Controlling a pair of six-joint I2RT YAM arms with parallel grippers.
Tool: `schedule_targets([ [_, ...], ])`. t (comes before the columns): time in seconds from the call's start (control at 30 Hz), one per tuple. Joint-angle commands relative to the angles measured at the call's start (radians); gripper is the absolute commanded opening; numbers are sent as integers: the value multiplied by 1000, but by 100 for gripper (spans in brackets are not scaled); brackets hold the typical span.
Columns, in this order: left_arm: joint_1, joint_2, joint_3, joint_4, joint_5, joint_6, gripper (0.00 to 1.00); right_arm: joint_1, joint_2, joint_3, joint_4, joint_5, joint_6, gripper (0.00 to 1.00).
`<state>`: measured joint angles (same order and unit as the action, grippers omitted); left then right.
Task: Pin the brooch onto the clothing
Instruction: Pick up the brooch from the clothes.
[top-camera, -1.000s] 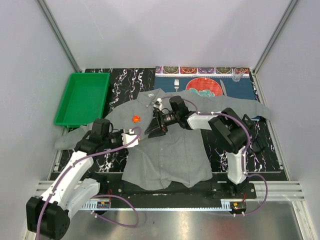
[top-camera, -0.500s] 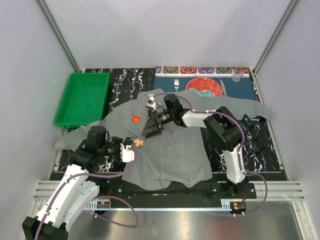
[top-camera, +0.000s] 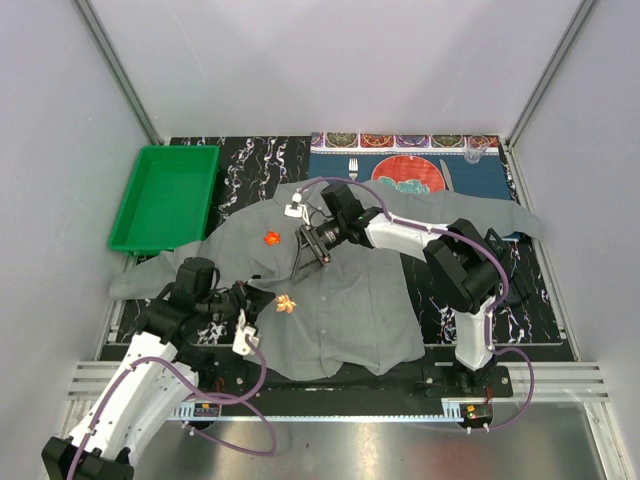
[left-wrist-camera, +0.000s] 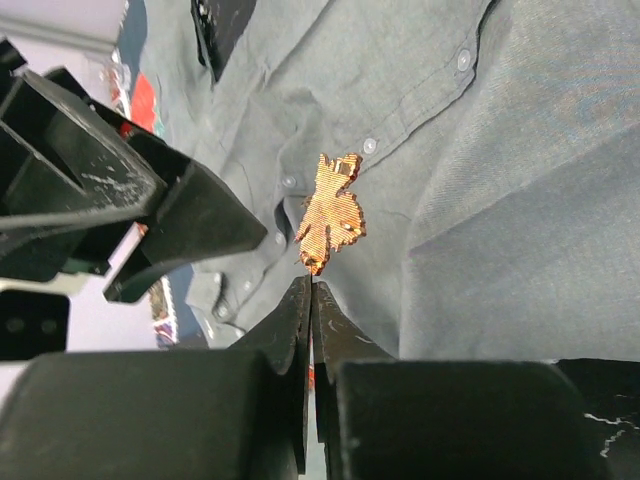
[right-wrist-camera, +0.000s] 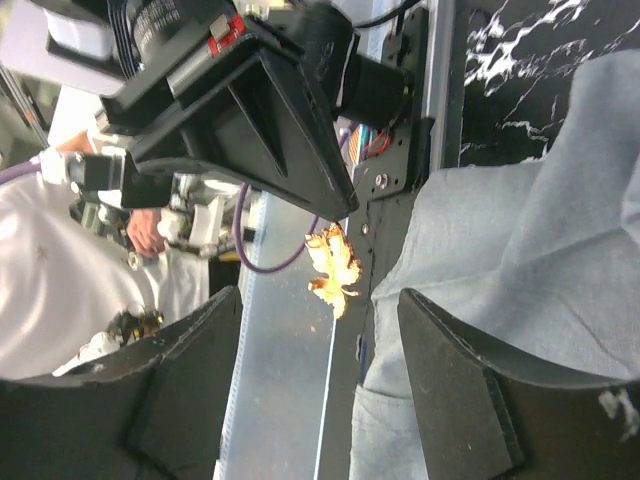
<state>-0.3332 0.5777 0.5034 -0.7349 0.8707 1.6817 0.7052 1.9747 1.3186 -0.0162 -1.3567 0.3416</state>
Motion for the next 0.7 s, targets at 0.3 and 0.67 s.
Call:
schedule_targets([
  [0.3,-20,10,73,-11,189,251,0,114,-13,183,-592,19,-598,61],
  [0.67,-24,13,64,-12,192,315,0,145,-4,255,-734,33,-739,33],
])
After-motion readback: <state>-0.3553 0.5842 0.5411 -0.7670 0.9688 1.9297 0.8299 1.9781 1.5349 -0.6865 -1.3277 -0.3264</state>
